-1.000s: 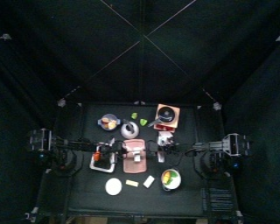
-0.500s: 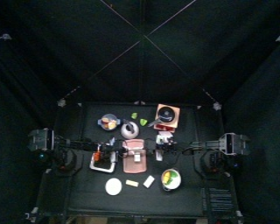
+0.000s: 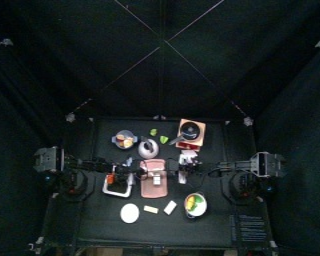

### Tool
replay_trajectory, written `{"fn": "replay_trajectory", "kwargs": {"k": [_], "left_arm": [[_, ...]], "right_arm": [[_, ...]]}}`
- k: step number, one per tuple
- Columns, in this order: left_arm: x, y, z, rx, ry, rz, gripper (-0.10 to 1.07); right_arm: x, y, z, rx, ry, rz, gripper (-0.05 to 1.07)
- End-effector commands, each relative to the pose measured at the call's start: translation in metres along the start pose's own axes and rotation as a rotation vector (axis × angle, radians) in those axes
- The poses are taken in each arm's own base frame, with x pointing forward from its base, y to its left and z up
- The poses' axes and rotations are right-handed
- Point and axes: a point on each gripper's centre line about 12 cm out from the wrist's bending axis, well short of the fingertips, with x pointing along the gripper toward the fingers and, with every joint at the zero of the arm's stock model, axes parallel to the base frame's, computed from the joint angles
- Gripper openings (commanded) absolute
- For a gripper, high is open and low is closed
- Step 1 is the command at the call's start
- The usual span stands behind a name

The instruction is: Cut sushi roll

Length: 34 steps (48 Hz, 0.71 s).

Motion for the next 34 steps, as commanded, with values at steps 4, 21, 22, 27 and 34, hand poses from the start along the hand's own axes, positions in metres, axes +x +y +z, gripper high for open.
{"fn": "replay_trajectory", "kwargs": {"k": [4,21,22,27,34], "left_arm": [[-0.0024,-0.0025,-0.0114,0.008,0.052,-0.004,0.4],[-0.0023,-0.003,-0.0136,0.01,0.075,-0.003,0.4],[-0.0023,-0.003,-0.0136,0.01,0.075,-0.003,0.4],[-0.0025,-0.0026,-0.0143,0.009,0.076,-0.001,0.4],[-0.0025,-0.0031,-0.0142,0.01,0.076,-0.003,0.4]], "right_arm": [[-0.0036,-0.0137,-0.0045,0.034,0.016,-0.03,0.3],[-0.0023,-0.0122,-0.0065,0.032,0.023,-0.027,0.3],[-0.0023,-0.0122,-0.0067,0.032,0.025,-0.027,0.3],[-0.0023,-0.0122,-0.0069,0.032,0.026,-0.028,0.3],[-0.0019,-0.0111,-0.0082,0.03,0.033,-0.026,0.3]]}}
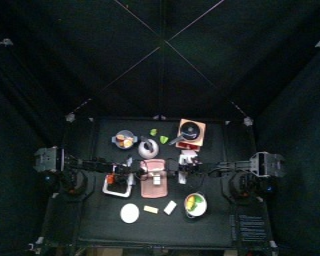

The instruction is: Cut sushi roll

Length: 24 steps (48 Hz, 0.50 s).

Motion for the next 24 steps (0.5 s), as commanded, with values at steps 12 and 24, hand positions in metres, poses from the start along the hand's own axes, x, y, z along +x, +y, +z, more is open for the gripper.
{"fn": "replay_trajectory", "kwargs": {"k": [12,24], "left_arm": [[-0.0025,-0.0022,-0.0124,0.007,0.052,-0.003,0.4],[-0.0023,-0.0022,-0.0127,0.007,0.053,-0.003,0.4]], "right_arm": [[-0.0033,-0.0097,-0.0079,0.022,0.041,-0.026,0.3],[-0.0034,-0.0085,-0.008,0.019,0.048,-0.025,0.3]]}}
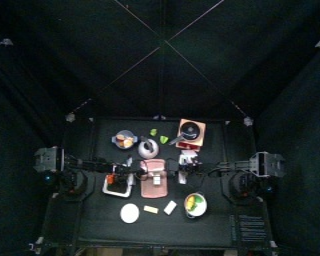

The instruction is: Cut sushi roll

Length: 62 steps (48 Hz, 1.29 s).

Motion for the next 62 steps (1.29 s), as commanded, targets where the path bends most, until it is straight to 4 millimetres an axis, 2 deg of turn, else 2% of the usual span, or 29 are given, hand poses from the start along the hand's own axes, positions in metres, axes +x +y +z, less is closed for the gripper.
{"fn": "replay_trajectory", "kwargs": {"k": [1,19,62], "left_arm": [[-0.0029,-0.0027,-0.0126,0.008,0.052,-0.004,0.4],[-0.0041,-0.0023,-0.01,0.01,0.052,-0.001,0.4],[-0.0016,-0.0012,-0.0151,0.006,0.09,0.004,0.4]], "right_arm": [[-0.0037,-0.0084,-0.0055,0.018,0.032,-0.023,0.3],[-0.0098,-0.0053,-0.0024,0.011,0.012,-0.018,0.3],[-0.0044,-0.0046,-0.0018,0.002,0.018,-0.016,0.3]]}}
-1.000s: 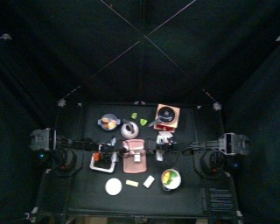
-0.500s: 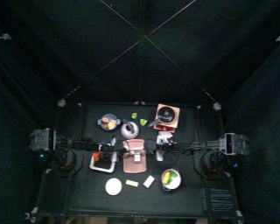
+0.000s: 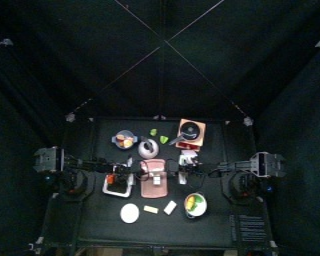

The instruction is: Cut sushi roll

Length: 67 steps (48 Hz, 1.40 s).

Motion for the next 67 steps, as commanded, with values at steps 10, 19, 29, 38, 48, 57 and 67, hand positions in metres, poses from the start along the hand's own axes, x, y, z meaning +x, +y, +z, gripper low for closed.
{"fn": "replay_trajectory", "kwargs": {"k": [10,19,29,38,48,57,67], "left_arm": [[0.0,0.0,-0.016,0.002,0.07,0.003,0.4],[0.0,0.0,-0.016,0.0,0.069,0.003,0.4],[0.002,0.0,-0.018,0.0,0.078,0.003,0.4],[0.006,0.001,-0.02,-0.002,0.098,0.005,0.4],[0.011,0.002,-0.023,-0.002,0.145,0.011,0.4],[0.012,0.002,-0.022,0.002,0.164,0.012,0.4],[0.013,0.001,-0.023,0.002,0.167,0.011,0.39]], "right_arm": [[0.0,-0.008,-0.004,0.015,0.03,-0.02,0.3],[0.002,-0.007,-0.006,0.015,0.038,-0.018,0.3],[0.006,-0.007,-0.009,0.014,0.051,-0.016,0.3],[0.009,-0.006,-0.01,0.017,0.063,-0.015,0.3],[0.014,-0.006,-0.013,0.016,0.08,-0.013,0.3],[0.018,-0.005,-0.015,0.015,0.092,-0.012,0.3],[0.022,-0.005,-0.016,0.016,0.115,-0.013,0.3]]}}
